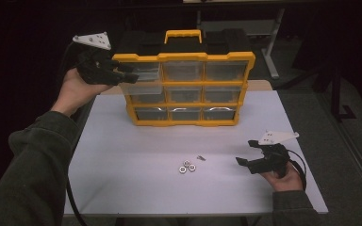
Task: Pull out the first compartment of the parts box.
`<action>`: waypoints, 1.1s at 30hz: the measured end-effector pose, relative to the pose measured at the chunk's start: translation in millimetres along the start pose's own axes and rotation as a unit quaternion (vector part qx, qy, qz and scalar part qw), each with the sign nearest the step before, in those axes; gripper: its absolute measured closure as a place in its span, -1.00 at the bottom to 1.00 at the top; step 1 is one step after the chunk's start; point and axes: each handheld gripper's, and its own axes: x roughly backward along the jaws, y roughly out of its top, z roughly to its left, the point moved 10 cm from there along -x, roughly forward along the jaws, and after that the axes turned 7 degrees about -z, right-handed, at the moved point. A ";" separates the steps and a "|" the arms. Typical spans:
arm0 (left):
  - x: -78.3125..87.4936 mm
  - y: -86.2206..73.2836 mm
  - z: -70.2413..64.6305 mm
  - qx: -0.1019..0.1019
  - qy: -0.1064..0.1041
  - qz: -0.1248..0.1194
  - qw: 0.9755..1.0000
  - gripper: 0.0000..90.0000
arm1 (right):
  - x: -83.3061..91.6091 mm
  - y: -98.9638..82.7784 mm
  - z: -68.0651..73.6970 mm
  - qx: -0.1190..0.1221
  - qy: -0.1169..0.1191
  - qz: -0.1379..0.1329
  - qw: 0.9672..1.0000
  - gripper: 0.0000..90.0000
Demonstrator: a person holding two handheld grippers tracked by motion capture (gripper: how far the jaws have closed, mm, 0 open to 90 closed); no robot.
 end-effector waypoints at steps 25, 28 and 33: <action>5.2 -20.3 -12.6 -0.010 -0.046 0.034 0.998 0.40 | -0.7 -0.7 2.3 0.001 0.003 0.002 1.000 -0.60; 6.9 -22.9 -13.8 -0.013 -0.049 0.037 0.998 0.40 | -1.1 -0.6 2.6 0.000 0.002 0.002 1.000 -0.60; 9.4 -24.7 -17.1 -0.011 -0.056 0.025 0.998 0.41 | -1.5 -0.6 3.6 0.002 0.003 0.003 1.000 -0.60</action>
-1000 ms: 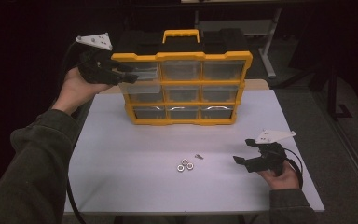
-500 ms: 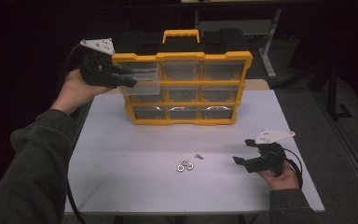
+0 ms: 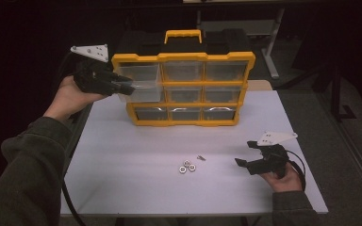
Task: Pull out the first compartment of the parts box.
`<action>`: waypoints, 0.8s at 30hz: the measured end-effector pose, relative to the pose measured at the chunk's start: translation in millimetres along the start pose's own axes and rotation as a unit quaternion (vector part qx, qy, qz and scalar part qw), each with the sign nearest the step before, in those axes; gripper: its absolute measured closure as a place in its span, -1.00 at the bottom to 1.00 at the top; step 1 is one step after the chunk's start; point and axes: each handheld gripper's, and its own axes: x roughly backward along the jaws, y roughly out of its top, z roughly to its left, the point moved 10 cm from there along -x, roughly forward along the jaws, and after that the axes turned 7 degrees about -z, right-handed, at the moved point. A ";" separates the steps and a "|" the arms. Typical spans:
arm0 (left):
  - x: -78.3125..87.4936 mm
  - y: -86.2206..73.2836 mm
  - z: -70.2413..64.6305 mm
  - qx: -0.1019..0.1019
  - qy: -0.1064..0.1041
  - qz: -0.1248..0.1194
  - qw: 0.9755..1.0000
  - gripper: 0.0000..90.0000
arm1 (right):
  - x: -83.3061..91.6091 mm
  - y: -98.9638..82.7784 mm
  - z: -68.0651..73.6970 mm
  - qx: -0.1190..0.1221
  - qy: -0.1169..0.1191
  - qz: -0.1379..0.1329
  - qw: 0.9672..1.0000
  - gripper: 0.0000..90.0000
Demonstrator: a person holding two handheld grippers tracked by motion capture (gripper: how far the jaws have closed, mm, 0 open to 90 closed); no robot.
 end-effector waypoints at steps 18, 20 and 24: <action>19.9 4.6 -4.7 0.013 0.004 -0.055 0.998 0.14 | -1.2 0.1 1.4 0.001 0.000 0.002 1.000 -0.60; 23.3 6.0 -5.4 0.015 0.006 -0.062 0.998 0.09 | -1.9 -0.2 1.2 -0.001 0.001 0.003 1.000 -0.60; 39.2 11.3 -11.2 0.014 0.010 -0.088 0.996 0.04 | -2.6 -1.2 -0.1 -0.002 0.001 0.004 1.000 -0.60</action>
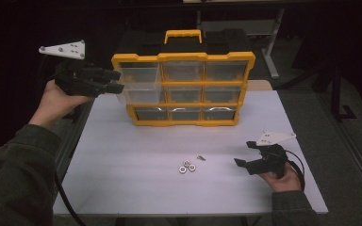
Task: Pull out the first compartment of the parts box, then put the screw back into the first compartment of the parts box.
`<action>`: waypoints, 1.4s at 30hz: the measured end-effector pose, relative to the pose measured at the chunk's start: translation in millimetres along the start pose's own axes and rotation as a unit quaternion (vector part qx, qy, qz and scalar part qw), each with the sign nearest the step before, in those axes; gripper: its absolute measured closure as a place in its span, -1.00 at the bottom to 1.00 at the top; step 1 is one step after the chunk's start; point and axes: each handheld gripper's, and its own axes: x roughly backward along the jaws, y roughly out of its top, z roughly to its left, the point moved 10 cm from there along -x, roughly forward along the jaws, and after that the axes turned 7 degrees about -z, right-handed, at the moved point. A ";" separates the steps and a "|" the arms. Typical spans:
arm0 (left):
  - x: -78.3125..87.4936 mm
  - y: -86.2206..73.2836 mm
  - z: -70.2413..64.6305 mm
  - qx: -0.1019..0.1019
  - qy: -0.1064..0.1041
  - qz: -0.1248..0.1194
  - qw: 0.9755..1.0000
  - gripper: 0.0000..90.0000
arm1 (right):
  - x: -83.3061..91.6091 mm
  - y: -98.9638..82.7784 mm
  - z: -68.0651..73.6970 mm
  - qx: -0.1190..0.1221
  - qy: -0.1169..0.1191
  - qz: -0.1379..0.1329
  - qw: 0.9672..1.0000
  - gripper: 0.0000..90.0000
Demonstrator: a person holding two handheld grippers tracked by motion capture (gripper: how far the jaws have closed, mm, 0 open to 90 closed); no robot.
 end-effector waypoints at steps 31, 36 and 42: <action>18.9 -89.1 -56.5 -0.005 0.044 0.008 0.999 -0.11 | -0.8 -3.9 -2.1 -0.013 -0.003 0.007 1.000 -0.58; 11.9 -103.2 -62.8 -0.005 0.047 0.009 0.999 -0.14 | -0.7 -3.9 -1.6 -0.012 -0.003 0.007 1.000 -0.58; 2.5 -120.4 -64.8 0.006 0.047 0.017 0.999 -0.17 | -1.6 -5.9 -3.7 -0.018 -0.002 0.011 1.000 -0.56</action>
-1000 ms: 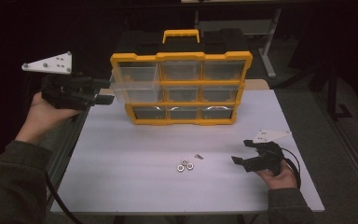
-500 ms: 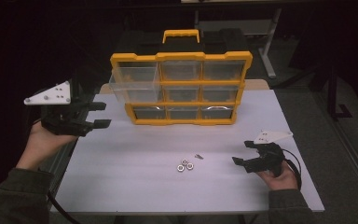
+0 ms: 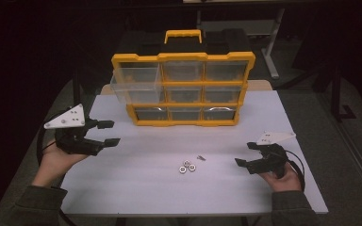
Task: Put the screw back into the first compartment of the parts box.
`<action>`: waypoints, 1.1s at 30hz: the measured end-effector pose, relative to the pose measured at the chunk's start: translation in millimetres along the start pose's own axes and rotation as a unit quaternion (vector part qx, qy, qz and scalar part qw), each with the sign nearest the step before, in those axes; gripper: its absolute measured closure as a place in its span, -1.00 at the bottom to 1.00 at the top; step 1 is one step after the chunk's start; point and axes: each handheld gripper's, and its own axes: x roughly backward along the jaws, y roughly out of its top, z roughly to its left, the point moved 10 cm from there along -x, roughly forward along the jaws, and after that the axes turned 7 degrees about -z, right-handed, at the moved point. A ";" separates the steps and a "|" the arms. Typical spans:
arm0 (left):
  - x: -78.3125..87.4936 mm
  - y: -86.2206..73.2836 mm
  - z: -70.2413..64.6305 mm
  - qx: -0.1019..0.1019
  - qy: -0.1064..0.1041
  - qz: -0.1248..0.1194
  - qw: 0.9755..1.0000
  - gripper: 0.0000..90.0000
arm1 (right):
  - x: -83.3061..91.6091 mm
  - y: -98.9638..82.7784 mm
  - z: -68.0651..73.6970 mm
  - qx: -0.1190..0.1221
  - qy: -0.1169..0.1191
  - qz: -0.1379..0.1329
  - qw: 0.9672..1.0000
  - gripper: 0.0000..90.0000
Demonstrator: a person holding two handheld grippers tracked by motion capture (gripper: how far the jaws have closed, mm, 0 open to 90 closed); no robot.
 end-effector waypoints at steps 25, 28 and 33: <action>-37.9 -51.2 -14.1 0.036 0.030 0.012 0.999 -0.21 | -1.9 7.3 5.2 0.003 0.017 0.010 1.000 -0.33; -42.1 -56.6 -15.8 0.044 0.035 0.011 0.998 -0.21 | -3.7 15.9 8.3 0.014 0.027 0.008 0.999 -0.26; -48.6 -67.9 -16.3 0.046 0.051 0.009 0.998 -0.22 | -11.3 30.3 18.0 0.019 0.045 0.016 0.999 -0.07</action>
